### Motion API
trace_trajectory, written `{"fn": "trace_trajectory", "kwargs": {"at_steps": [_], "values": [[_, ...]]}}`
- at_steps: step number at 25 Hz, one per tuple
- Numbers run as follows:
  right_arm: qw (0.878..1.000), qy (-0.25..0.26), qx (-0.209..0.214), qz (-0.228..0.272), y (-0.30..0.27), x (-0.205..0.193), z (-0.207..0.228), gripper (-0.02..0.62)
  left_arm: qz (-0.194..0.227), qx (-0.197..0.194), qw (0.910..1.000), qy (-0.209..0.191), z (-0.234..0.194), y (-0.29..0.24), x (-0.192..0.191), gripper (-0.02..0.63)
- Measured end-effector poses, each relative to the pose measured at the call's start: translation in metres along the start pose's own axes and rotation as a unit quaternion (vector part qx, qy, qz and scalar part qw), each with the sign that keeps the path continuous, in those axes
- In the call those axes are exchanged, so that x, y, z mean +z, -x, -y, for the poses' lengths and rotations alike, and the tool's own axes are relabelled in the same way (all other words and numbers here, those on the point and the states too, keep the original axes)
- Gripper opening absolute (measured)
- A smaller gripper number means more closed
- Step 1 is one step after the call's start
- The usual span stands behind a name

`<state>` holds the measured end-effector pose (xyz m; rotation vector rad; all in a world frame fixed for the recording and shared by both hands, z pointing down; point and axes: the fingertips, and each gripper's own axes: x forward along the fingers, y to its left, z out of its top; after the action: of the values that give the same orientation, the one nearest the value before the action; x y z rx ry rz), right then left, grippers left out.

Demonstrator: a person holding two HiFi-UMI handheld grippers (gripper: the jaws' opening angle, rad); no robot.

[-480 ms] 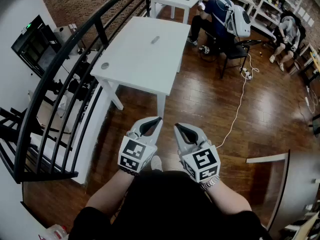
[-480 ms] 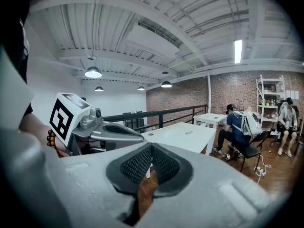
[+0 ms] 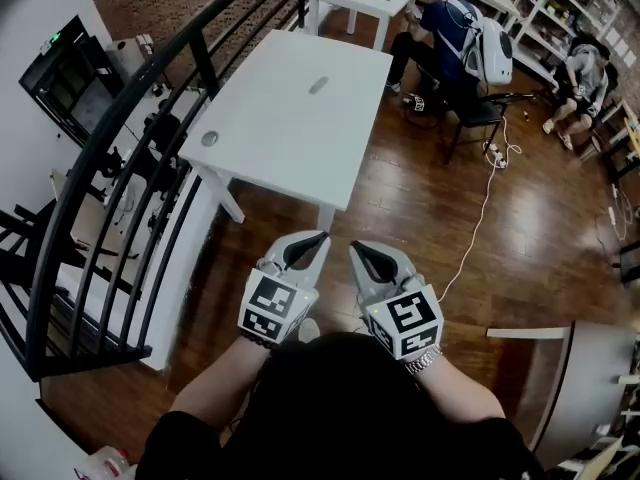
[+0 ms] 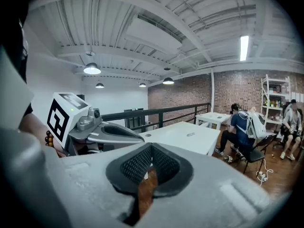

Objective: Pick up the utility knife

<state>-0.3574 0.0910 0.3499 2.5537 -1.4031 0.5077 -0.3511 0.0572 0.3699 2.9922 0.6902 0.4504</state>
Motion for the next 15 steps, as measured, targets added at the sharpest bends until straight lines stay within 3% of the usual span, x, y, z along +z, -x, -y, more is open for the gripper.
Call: {"fn": "trace_trajectory", "kwargs": {"at_steps": [9, 15], "values": [[0.999, -0.010, 0.036, 0.009, -0.035, 0.001, 0.055, -0.008, -0.016, 0.033, 0.9993, 0.005, -0.024, -0.055, 0.008, 0.017], [0.997, -0.010, 0.079, 0.023, -0.043, 0.008, 0.131, -0.008, -0.032, 0.076, 0.9966, 0.002, -0.022, -0.124, 0.029, 0.017]]}}
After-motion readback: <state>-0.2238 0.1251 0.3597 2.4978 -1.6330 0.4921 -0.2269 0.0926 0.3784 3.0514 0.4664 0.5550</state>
